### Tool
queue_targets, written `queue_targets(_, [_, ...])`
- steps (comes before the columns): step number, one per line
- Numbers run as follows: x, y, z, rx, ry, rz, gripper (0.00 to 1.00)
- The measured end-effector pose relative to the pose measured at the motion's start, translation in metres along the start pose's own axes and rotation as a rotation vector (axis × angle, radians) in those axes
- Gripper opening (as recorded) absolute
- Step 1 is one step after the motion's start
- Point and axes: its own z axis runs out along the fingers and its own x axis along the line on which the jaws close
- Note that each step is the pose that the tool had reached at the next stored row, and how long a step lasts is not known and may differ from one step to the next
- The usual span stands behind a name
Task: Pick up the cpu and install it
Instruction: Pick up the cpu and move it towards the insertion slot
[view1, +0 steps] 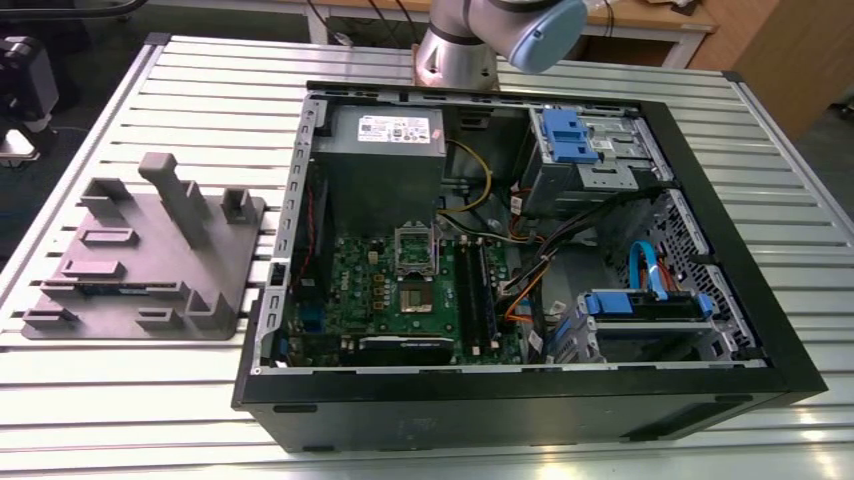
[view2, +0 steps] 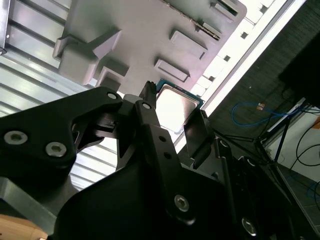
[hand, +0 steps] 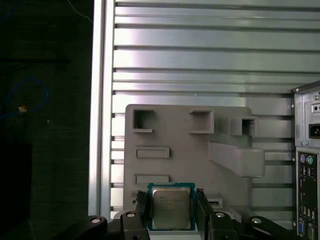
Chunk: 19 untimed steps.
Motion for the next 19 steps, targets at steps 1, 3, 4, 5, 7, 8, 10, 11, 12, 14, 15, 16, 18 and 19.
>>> queue_targets(1, [-0.0019,0.0000,0.0001,0.0000,-0.0001,0.000,0.47])
queue_targets(3, [-0.0061,0.0000,0.0002,0.0000,-0.0001,0.000,0.47])
queue_targets(4, [-0.0081,0.0000,0.0002,0.0000,-0.0001,0.000,0.47])
queue_targets(5, [-0.0103,0.0000,0.0002,0.0000,0.0000,0.000,0.47])
queue_targets(7, [-0.0147,0.0001,0.0003,0.0000,0.0000,0.000,0.47])
queue_targets(8, [-0.0169,0.0001,0.0004,0.0000,-0.0001,0.000,0.47])
queue_targets(10, [-0.0213,0.0001,0.0005,0.0000,-0.0001,0.000,0.47])
queue_targets(11, [-0.0234,0.0001,0.0005,0.0000,0.0000,0.000,0.47])
queue_targets(12, [-0.0256,0.0001,0.0005,0.0000,0.0000,0.000,0.47])
queue_targets(14, [-0.0297,0.0001,0.0006,0.0000,0.0000,0.000,0.47])
queue_targets(15, [-0.0318,0.0001,0.0007,0.0000,-0.0001,0.000,0.47])
queue_targets(16, [-0.0338,0.0002,0.0008,-0.0001,-0.0001,0.000,0.47])
queue_targets(18, [-0.0373,0.0002,0.0008,-0.0001,-0.0001,0.000,0.47])
queue_targets(19, [-0.0388,0.0002,0.0008,0.0000,0.0000,0.000,0.47])
